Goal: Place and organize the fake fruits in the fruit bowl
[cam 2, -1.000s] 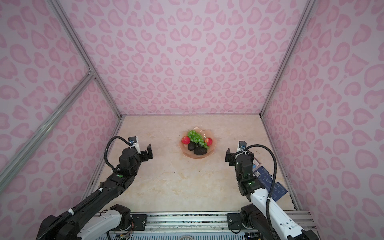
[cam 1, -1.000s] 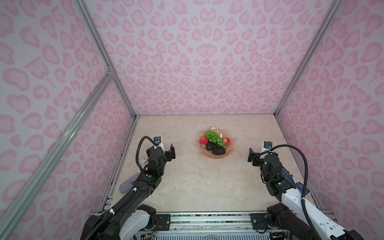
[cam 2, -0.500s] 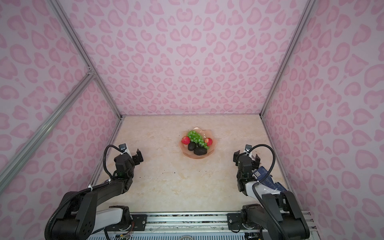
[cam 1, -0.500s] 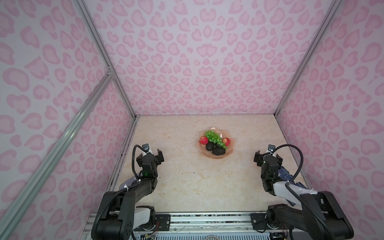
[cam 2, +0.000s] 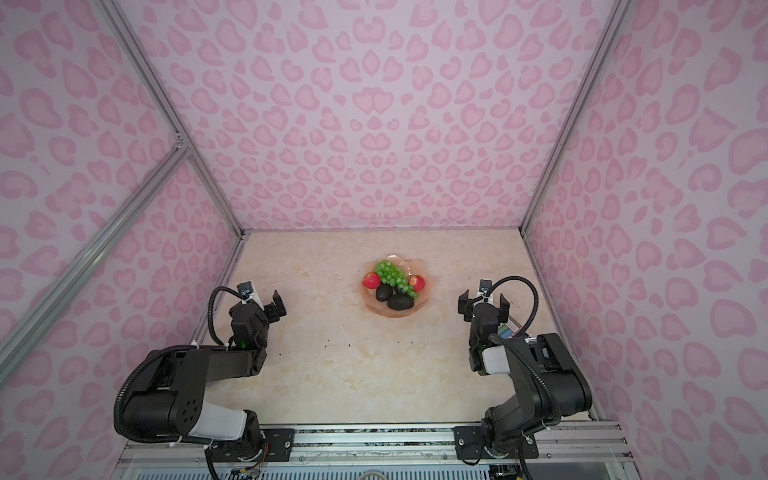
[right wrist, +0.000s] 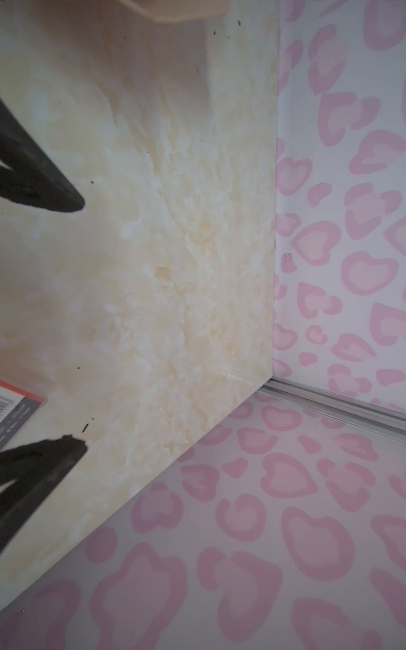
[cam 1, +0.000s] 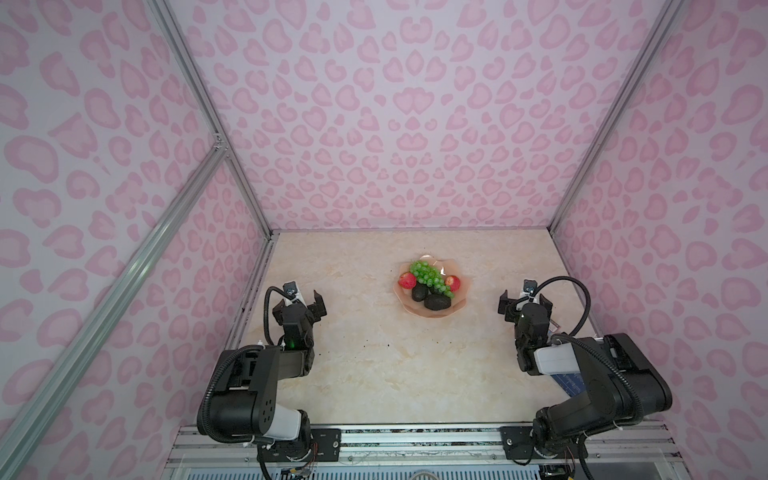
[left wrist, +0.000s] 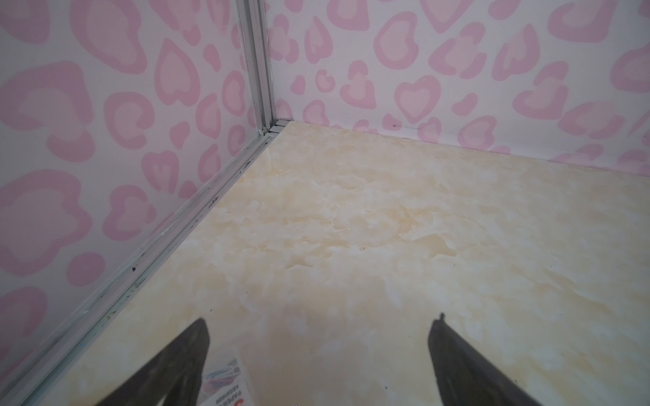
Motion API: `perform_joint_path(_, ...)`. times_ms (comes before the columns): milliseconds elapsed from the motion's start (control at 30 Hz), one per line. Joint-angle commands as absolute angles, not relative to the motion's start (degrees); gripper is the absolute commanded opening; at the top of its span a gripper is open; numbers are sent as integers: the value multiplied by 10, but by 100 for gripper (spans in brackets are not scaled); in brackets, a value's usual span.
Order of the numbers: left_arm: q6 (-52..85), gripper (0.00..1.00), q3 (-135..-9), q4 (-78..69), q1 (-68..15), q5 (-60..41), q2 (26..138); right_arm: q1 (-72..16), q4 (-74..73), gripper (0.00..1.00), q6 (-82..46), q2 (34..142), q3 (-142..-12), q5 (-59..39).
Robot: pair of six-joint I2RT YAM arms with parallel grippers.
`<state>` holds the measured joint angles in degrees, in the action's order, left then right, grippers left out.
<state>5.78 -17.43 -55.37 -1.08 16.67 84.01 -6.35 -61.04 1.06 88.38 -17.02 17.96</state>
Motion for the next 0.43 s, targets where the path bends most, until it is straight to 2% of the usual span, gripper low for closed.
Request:
perform_joint_path(0, 52, 97, -179, -577, -10, 162, 843, -62, -612, 100, 11, 885, -171, 178)
perform_joint_path(333, 52, 98, -181, -574, -10, 162, 842, -58, -593, 100, 7, 883, -178, 170)
perform_joint_path(400, 52, 98, -180, -575, -10, 162, 842, -58, -601, 100, -21, 881, -170, 235)
